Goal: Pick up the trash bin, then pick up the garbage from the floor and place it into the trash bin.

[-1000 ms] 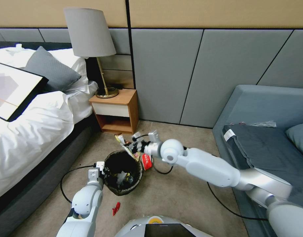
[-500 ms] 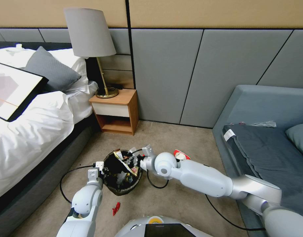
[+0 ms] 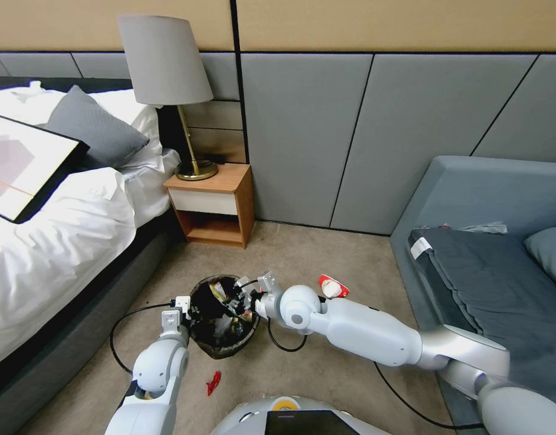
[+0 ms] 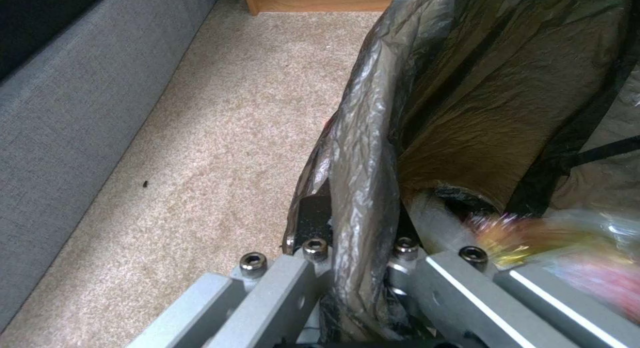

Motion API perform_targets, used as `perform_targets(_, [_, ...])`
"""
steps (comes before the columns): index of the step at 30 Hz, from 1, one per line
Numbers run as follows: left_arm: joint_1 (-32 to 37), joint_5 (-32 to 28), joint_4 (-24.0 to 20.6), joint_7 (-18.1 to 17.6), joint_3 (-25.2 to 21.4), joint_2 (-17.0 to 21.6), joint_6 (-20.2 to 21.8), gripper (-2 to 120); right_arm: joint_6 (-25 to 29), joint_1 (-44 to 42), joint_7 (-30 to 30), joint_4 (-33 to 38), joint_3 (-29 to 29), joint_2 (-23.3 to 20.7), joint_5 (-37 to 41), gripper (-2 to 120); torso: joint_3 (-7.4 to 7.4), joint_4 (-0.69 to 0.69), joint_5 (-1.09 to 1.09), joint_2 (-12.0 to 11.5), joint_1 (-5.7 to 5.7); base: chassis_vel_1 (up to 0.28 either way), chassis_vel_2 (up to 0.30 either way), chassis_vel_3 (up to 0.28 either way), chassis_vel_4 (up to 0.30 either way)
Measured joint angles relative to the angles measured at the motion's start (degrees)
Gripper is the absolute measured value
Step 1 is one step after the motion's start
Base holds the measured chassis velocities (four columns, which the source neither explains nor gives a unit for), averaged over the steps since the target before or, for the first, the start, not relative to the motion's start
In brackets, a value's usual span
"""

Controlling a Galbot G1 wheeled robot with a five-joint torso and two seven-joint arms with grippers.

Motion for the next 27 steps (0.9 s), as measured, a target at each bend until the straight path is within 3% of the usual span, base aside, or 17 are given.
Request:
perform_targets(12, [0.33, -0.14, -0.28, -0.39, 0.05, -0.12, 0.02, 0, -0.40, -0.81, 0.84, 0.11, 1.73, -0.04, 0.44, 95, 0.00, -0.01, -0.01, 0.00, 0.00, 0.000, 0.000, 0.000, 0.000])
perform_targets(22, [0.36, -0.01, -0.30, -0.41, 0.18, -0.20, 0.03, 0, -0.72, -1.63, 1.60, 2.71, 5.24, -0.96, 0.97, 100, 0.00, 0.00, 0.00, 0.00, 0.00, 0.000, 0.000, 0.000, 0.000])
perform_targets(27, [0.48, -0.25, -0.48, -0.35, -0.03, 0.28, 0.09, 0, -1.66, -4.20, 1.60, 6.48, 14.12, -4.66, -2.85, 100, 0.00, -0.02, -0.01, 0.00, 0.00, 0.000, 0.000, 0.000, 0.000])
